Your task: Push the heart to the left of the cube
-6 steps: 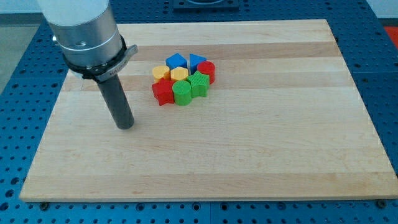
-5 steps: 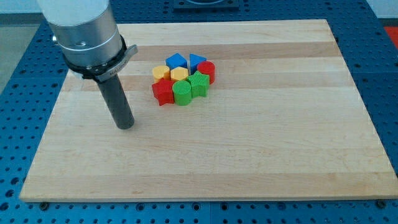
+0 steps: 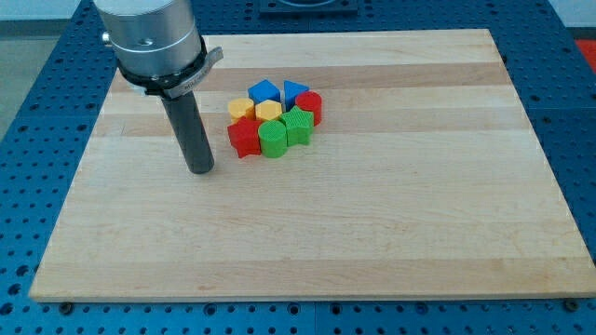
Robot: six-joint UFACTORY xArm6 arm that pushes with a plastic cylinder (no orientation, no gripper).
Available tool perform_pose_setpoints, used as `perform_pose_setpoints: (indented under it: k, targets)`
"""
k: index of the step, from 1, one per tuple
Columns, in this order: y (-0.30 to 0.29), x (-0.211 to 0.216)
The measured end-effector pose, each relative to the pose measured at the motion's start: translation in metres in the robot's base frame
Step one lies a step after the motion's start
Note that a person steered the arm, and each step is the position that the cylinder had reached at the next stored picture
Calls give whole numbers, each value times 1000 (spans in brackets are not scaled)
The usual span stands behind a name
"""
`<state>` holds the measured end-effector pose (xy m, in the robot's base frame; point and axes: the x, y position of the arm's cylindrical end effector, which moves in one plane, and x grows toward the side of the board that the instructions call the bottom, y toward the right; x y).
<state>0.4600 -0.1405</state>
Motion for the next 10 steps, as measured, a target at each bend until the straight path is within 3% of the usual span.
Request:
perform_pose_setpoints:
  k: [2,10]
  targets:
    - [0,-5]
    - [47,-105]
